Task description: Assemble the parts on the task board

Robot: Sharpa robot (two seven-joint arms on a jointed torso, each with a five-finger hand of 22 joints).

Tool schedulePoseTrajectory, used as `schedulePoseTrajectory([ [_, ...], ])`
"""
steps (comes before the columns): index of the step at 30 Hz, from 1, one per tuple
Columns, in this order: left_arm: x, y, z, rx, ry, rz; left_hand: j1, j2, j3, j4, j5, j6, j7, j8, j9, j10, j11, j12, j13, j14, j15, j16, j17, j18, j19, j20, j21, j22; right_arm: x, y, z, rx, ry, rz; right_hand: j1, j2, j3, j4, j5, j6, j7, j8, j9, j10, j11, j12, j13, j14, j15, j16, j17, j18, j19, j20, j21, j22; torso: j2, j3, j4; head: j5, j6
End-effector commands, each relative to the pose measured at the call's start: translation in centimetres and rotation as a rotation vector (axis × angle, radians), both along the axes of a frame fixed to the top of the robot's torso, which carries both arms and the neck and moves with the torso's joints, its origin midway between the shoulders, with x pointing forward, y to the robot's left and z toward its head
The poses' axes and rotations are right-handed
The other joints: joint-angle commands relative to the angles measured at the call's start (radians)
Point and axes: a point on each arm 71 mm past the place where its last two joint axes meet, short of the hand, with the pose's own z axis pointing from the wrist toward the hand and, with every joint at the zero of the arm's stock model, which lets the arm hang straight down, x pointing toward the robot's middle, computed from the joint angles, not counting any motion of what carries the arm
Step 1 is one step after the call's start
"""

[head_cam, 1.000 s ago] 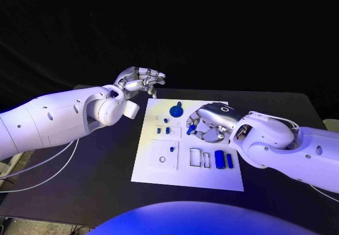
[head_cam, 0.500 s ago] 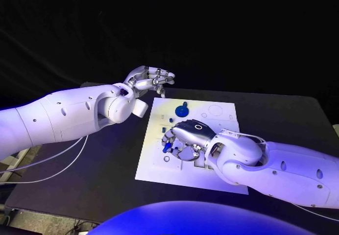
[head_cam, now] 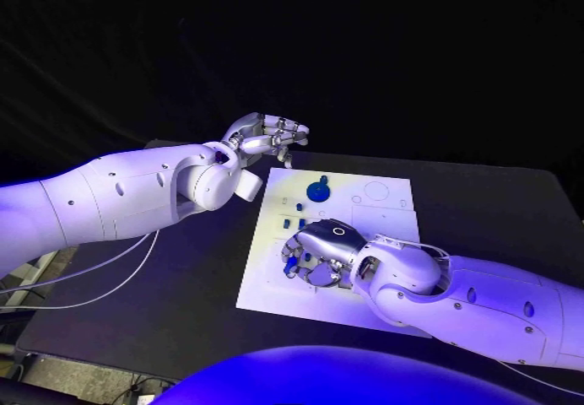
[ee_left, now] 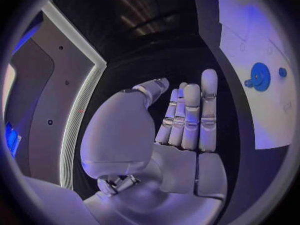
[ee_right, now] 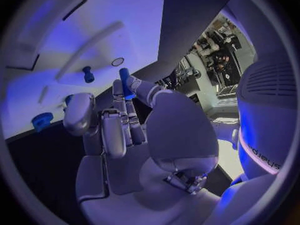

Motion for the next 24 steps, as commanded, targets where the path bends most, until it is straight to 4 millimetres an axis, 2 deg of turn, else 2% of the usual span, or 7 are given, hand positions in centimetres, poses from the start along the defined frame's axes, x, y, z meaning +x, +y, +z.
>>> schedulePoseTrajectory([
  [1, -0.04, -0.18, 0.13, -0.013, 0.001, -0.014, 0.008, -0.002, 0.002, -0.004, 0.004, -0.006, 0.002, -0.003, -0.002, -0.006, 0.001, 0.002, 0.001, -0.006, 0.002, 0.006, 0.0, 0.02, 0.001, 0.005, -0.002, 0.0, -0.08, 0.01, -0.31, -0.035, -0.013, 0.02, 0.001, 0.003, -0.002, 0.002, 0.006, 0.006, -0.002, 0.009, 0.023, 0.002, -0.001, -0.002, 0.0, 0.047, -0.005, 0.003, -0.001, -0.01, 0.0, -0.003, -0.003, -0.001, 0.0, 0.0006, -0.0005, 0.001, 0.0],
  [9, -0.05, -0.09, 0.13, -0.013, 0.001, -0.013, 0.008, -0.002, 0.002, -0.004, 0.004, -0.006, 0.002, -0.003, -0.002, -0.006, 0.001, 0.002, 0.001, -0.006, 0.002, 0.006, 0.0, 0.02, 0.001, 0.005, -0.002, 0.0, 0.04, -0.29, -0.61, -0.057, -0.019, 0.014, 0.0, 0.002, -0.002, 0.002, 0.006, 0.006, -0.002, 0.009, 0.024, 0.002, -0.001, -0.002, 0.0, 0.047, -0.005, 0.003, -0.001, -0.01, -0.001, -0.003, -0.004, -0.001, 0.0, 0.0008, 0.0001, 0.002, 0.0],
  [17, -0.05, 0.03, 0.13, -0.012, 0.001, -0.01, 0.008, -0.002, 0.002, -0.004, 0.004, -0.006, 0.002, -0.003, -0.002, -0.006, 0.001, 0.002, 0.001, -0.006, 0.002, 0.006, 0.0, 0.02, 0.001, 0.005, -0.002, 0.0, 0.22, -0.55, -0.84, -0.083, -0.026, 0.008, 0.0, 0.002, -0.003, 0.002, 0.006, 0.005, -0.002, 0.01, 0.024, 0.003, -0.001, -0.002, 0.001, 0.047, -0.005, 0.003, -0.001, -0.01, -0.001, -0.003, -0.004, -0.001, 0.0, -0.0006, -0.0005, 0.002, 0.0],
  [24, -0.06, 0.01, 0.13, -0.012, 0.001, -0.011, 0.008, -0.002, 0.002, -0.004, 0.004, -0.006, 0.002, -0.003, -0.002, -0.006, 0.001, 0.002, 0.001, -0.006, 0.002, 0.006, 0.0, 0.02, 0.001, 0.005, -0.002, 0.0, 0.24, -0.17, -0.92, -0.085, -0.035, 0.012, 0.0, 0.002, -0.003, 0.002, 0.006, 0.005, -0.002, 0.01, 0.024, 0.003, -0.001, -0.002, 0.001, 0.047, -0.005, 0.003, -0.001, -0.01, -0.001, -0.003, -0.004, -0.001, 0.0, 0.0008, 0.0009, 0.002, 0.0],
])
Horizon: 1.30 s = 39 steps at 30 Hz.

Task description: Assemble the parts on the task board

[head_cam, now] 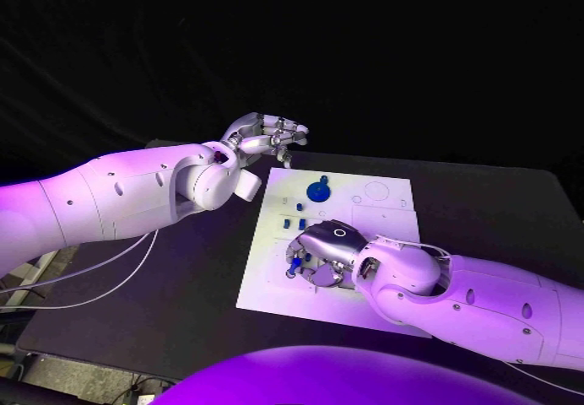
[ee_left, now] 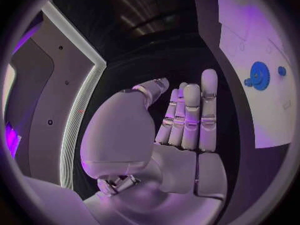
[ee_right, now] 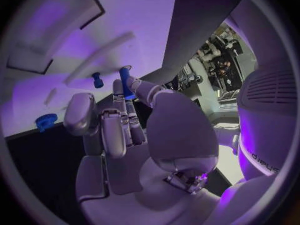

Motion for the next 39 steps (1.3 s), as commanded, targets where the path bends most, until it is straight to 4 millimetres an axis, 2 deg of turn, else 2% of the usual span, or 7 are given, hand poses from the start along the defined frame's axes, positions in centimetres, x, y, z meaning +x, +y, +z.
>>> schedulePoseTrajectory([
  [1, -0.05, -0.2, 0.13, -0.013, 0.0, -0.014, 0.008, -0.002, 0.002, -0.004, 0.004, -0.006, 0.002, -0.003, -0.002, -0.006, 0.001, 0.002, 0.001, -0.006, 0.002, 0.006, 0.0, 0.02, 0.001, 0.005, -0.002, 0.0, -0.09, 0.12, -0.33, -0.032, -0.011, 0.007, -0.001, 0.002, -0.002, 0.003, 0.003, 0.007, 0.0, 0.01, 0.024, 0.003, -0.002, -0.002, 0.001, 0.047, -0.005, 0.003, -0.002, -0.01, -0.001, -0.003, -0.005, -0.001, 0.001, 0.0007, 0.0015, 0.001, 0.0],
  [10, -0.07, -0.14, 0.13, -0.013, 0.0, -0.013, 0.008, -0.002, 0.002, -0.004, 0.004, -0.006, 0.002, -0.003, -0.002, -0.006, 0.001, 0.002, 0.001, -0.006, 0.002, 0.006, 0.0, 0.02, 0.001, 0.005, -0.002, 0.0, -0.42, 0.62, -0.34, -0.021, -0.01, 0.022, -0.001, 0.002, -0.002, 0.003, 0.003, 0.008, 0.0, 0.01, 0.025, 0.003, -0.002, -0.002, 0.001, 0.047, -0.005, 0.003, -0.001, -0.01, 0.0, -0.003, -0.003, 0.0, 0.001, -0.0001, 0.0006, 0.003, 0.0],
  [20, -0.08, -0.07, 0.12, -0.012, 0.002, -0.013, 0.008, -0.002, 0.002, -0.004, 0.004, -0.006, 0.002, -0.003, -0.002, -0.006, 0.001, 0.002, 0.001, -0.006, 0.002, 0.006, 0.0, 0.02, 0.001, 0.005, -0.002, 0.0, -0.38, 0.24, -0.5, -0.032, -0.005, 0.016, -0.001, 0.002, -0.002, 0.003, 0.003, 0.008, 0.0, 0.011, 0.025, 0.005, -0.002, -0.002, 0.002, 0.047, -0.005, 0.003, -0.002, -0.01, -0.001, -0.003, -0.004, -0.001, -0.001, -0.0003, -0.0002, 0.005, 0.0],
  [33, -0.09, -0.03, 0.11, -0.011, 0.005, -0.014, 0.008, -0.002, 0.002, -0.004, 0.004, -0.006, 0.002, -0.003, -0.002, -0.006, 0.001, 0.002, 0.001, -0.006, 0.002, 0.006, 0.0, 0.02, 0.001, 0.005, -0.002, 0.0, -0.27, 0.07, -0.59, -0.049, -0.017, 0.006, -0.002, 0.002, -0.002, 0.003, 0.003, 0.008, 0.0, 0.011, 0.026, 0.006, -0.002, -0.002, 0.002, 0.047, -0.005, 0.003, -0.002, -0.009, -0.001, -0.003, -0.006, -0.002, 0.0, 0.0001, 0.0005, 0.0, 0.0],
  [39, -0.09, -0.06, 0.11, -0.011, 0.005, -0.015, 0.008, -0.002, 0.002, -0.004, 0.004, -0.006, 0.002, -0.003, -0.002, -0.006, 0.001, 0.002, 0.001, -0.006, 0.002, 0.006, 0.0, 0.02, 0.001, 0.005, -0.002, 0.0, -0.4, 0.5, -0.64, -0.055, -0.014, 0.015, -0.016, -0.011, -0.01, 0.009, 0.008, -0.009, 0.005, 0.004, 0.025, 0.0, 0.001, -0.009, 0.004, 0.047, -0.003, 0.003, -0.004, -0.009, -0.004, -0.002, -0.012, -0.004, 0.0, -0.0008, 0.0004, 0.0, 0.0],
])
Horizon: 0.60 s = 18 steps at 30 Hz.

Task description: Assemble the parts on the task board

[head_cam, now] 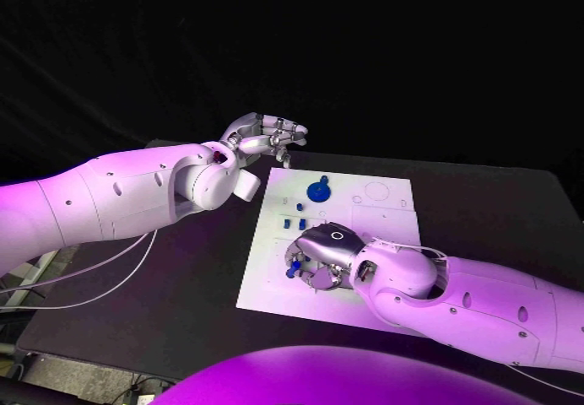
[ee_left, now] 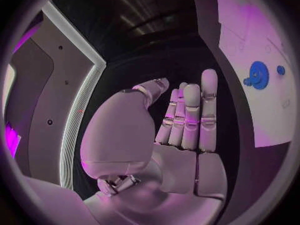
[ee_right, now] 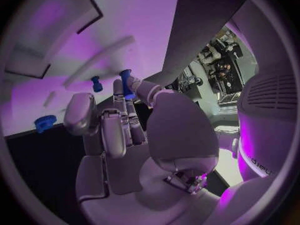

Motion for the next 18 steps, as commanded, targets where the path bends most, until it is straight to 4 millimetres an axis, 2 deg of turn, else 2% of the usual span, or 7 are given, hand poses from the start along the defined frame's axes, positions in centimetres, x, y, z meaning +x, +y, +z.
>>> schedulePoseTrajectory([
  [1, -0.06, -0.27, 0.13, -0.013, 0.001, -0.017, 0.008, -0.002, 0.002, -0.004, 0.004, -0.006, 0.002, -0.003, -0.002, -0.006, 0.001, 0.002, 0.001, -0.006, 0.002, 0.006, 0.0, 0.02, 0.001, 0.005, -0.002, 0.0, -0.12, 0.24, -0.26, -0.035, -0.002, 0.008, -0.021, -0.013, -0.009, 0.012, 0.032, -0.025, 0.009, -0.006, 0.022, -0.003, 0.003, -0.012, 0.003, 0.046, 0.0, 0.003, -0.002, -0.009, -0.005, -0.001, -0.007, -0.002, 0.0, -0.0004, 0.0005, 0.0, 0.0],
  [8, -0.07, -0.32, 0.13, -0.014, 0.001, -0.018, 0.008, -0.002, 0.002, -0.004, 0.004, -0.006, 0.002, -0.003, -0.002, -0.006, 0.001, 0.002, 0.001, -0.006, 0.002, 0.006, 0.0, 0.02, 0.001, 0.005, -0.002, 0.0, -0.18, 0.53, -0.45, -0.047, 0.004, 0.009, -0.047, -0.047, -0.031, 0.028, 0.056, -0.086, 0.019, -0.048, 0.007, -0.002, 0.01, -0.016, 0.01, 0.045, 0.005, 0.003, -0.006, -0.007, -0.009, 0.004, -0.02, -0.008, 0.0, -0.0009, 0.0006, -0.002, 0.0],
  [18, -0.09, -0.29, 0.13, -0.014, 0.002, -0.018, 0.008, -0.002, 0.002, -0.004, 0.004, -0.006, 0.002, -0.003, -0.002, -0.006, 0.001, 0.002, 0.001, -0.006, 0.002, 0.006, 0.0, 0.02, 0.001, 0.005, -0.002, 0.0, 0.03, 0.2, -0.5, -0.047, -0.005, -0.01, -0.048, -0.058, -0.036, 0.035, 0.056, -0.139, 0.018, -0.081, -0.006, -0.014, 0.007, -0.023, 0.016, 0.043, 0.004, 0.002, -0.013, -0.004, -0.014, 0.005, -0.035, -0.015, 0.0, -0.0005, -0.0002, -0.003, 0.0],
])
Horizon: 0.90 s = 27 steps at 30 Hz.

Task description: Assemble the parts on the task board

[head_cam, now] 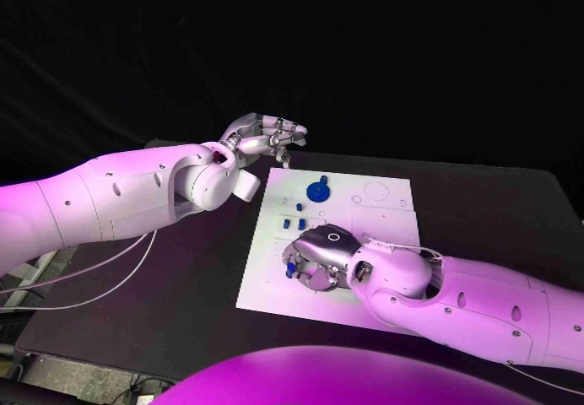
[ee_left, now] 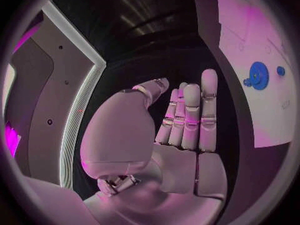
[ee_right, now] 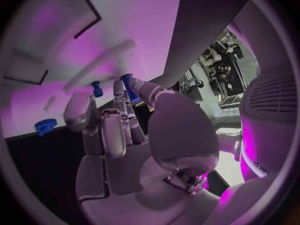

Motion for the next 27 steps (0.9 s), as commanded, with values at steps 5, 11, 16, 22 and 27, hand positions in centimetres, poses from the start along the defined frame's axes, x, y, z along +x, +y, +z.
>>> schedulePoseTrajectory([
  [5, -0.1, -0.2, 0.1, -0.013, 0.001, -0.016, 0.008, -0.002, 0.002, -0.004, 0.004, -0.006, 0.002, -0.003, -0.002, -0.006, 0.001, 0.002, 0.001, -0.006, 0.002, 0.006, 0.0, 0.02, 0.001, 0.005, -0.002, 0.0, -0.1, -0.3, 0.2, 0.011, -0.023, -0.009, 0.003, -0.017, -0.006, 0.006, 0.003, -0.049, 0.001, -0.029, -0.01, -0.006, -0.005, -0.006, 0.007, 0.043, 0.0, 0.002, -0.002, -0.003, -0.006, -0.005, -0.008, -0.001, 0.001, 0.0013, 0.0005, -0.002, 0.0],
  [11, -0.1, -0.1, 0.1, -0.012, 0.002, -0.013, 0.012, 0.0, 0.002, -0.004, 0.004, -0.008, 0.003, -0.002, -0.002, -0.011, 0.002, 0.007, 0.003, -0.008, 0.003, 0.009, 0.001, 0.02, 0.001, 0.005, -0.003, 0.0, -0.5, -1.0, 1.3, 0.105, -0.049, -0.017, 0.001, -0.039, -0.02, 0.011, -0.005, -0.104, -0.01, -0.058, -0.02, -0.004, -0.01, -0.004, 0.017, 0.045, -0.004, 0.006, 0.004, -0.003, -0.004, -0.009, -0.011, 0.0, 0.0, 0.0012, -0.0006, -0.006, 0.0],
  [16, -0.1, 0.0, 0.1, -0.011, 0.002, -0.011, 0.012, 0.0, 0.002, -0.004, 0.004, -0.008, 0.003, -0.002, -0.002, -0.011, 0.002, 0.007, 0.003, -0.008, 0.003, 0.009, 0.001, 0.02, 0.001, 0.005, -0.003, 0.0, -0.6, -2.3, 3.0, 0.244, -0.042, -0.044, 0.018, -0.044, -0.028, 0.006, 0.007, -0.081, -0.001, -0.045, -0.015, 0.033, -0.016, 0.026, 0.038, 0.043, -0.009, 0.005, 0.0, -0.003, -0.003, -0.013, -0.015, 0.0, -0.002, -0.0002, -0.0016, -0.022, 0.0],
  [22, 0.0, 0.2, 0.1, -0.009, 0.003, -0.008, 0.012, -0.001, 0.002, -0.004, 0.004, -0.008, 0.003, -0.002, -0.002, -0.012, 0.002, 0.008, 0.003, -0.009, 0.003, 0.008, -0.001, 0.02, 0.001, 0.005, -0.003, 0.0, 1.2, -5.0, 4.8, 0.249, 0.082, -0.052, 0.074, -0.04, -0.027, -0.03, 0.02, -0.048, -0.014, -0.026, -0.009, 0.119, -0.034, 0.119, 0.101, 0.045, -0.024, 0.007, 0.004, -0.004, 0.003, -0.023, -0.007, 0.009, -0.007, -0.0021, -0.0038, -0.049, 0.0],
  [27, 0.1, 0.4, 0.0, -0.006, 0.003, -0.003, 0.012, -0.001, 0.002, -0.004, 0.004, -0.008, 0.003, -0.002, -0.002, -0.012, 0.002, 0.008, 0.003, -0.009, 0.003, 0.008, -0.001, 0.02, 0.001, 0.005, -0.003, 0.0, 2.3, -8.3, 6.4, 0.152, 0.116, -0.005, 0.117, -0.036, -0.042, -0.078, 0.048, -0.047, -0.05, 0.002, -0.001, 0.057, -0.07, 0.521, 0.469, 0.051, -0.06, 0.017, 0.029, -0.013, 0.017, -0.056, 0.022, 0.037, -0.014, -0.0057, -0.0102, -0.067, 0.0],
])
